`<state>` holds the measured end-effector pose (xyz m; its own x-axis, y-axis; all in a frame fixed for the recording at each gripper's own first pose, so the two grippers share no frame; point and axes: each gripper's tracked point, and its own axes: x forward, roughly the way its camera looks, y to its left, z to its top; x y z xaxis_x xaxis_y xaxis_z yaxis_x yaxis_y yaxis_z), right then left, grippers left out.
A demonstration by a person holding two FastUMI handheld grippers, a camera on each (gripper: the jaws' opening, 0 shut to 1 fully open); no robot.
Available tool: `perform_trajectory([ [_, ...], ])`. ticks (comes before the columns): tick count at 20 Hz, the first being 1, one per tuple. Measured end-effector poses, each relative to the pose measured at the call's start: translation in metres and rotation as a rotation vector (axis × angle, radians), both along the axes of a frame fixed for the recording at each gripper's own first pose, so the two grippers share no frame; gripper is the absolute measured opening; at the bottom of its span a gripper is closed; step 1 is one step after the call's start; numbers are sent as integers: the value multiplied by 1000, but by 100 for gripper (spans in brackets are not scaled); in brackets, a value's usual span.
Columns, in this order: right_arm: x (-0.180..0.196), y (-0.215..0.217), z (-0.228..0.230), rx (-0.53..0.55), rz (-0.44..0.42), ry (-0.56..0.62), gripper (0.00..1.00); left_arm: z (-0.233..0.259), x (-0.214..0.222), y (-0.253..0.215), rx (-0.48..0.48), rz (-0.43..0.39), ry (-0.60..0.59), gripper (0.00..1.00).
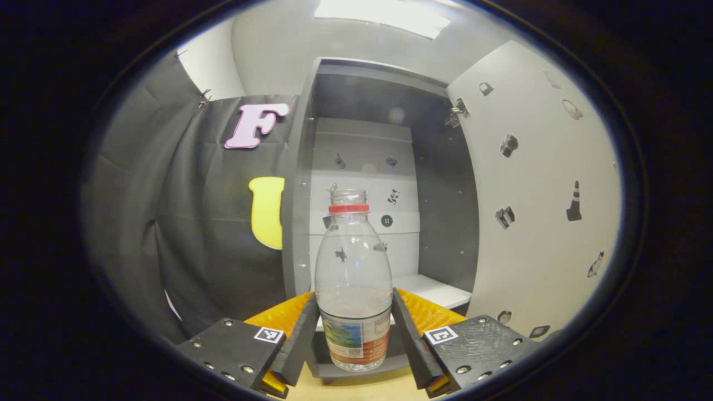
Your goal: Open the cabinet door with the right hand, grasp the bottle in the cabinet with the left hand and place it on the coaster, then close the cabinet door with the right hand.
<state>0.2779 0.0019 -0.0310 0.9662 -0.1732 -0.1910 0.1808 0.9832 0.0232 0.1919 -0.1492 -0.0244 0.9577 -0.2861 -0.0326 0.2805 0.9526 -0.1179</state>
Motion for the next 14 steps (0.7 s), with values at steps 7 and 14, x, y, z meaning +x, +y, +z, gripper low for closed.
perform_trajectory([
  [7, -10, 6, -12, 13, 37, 19, 95, -32, -59, 34, -12, 39, 7, 74],
  [14, -21, 20, -19, 16, 66, 12, 99, -79, -117, 64, 11, 84, 4, 74],
])
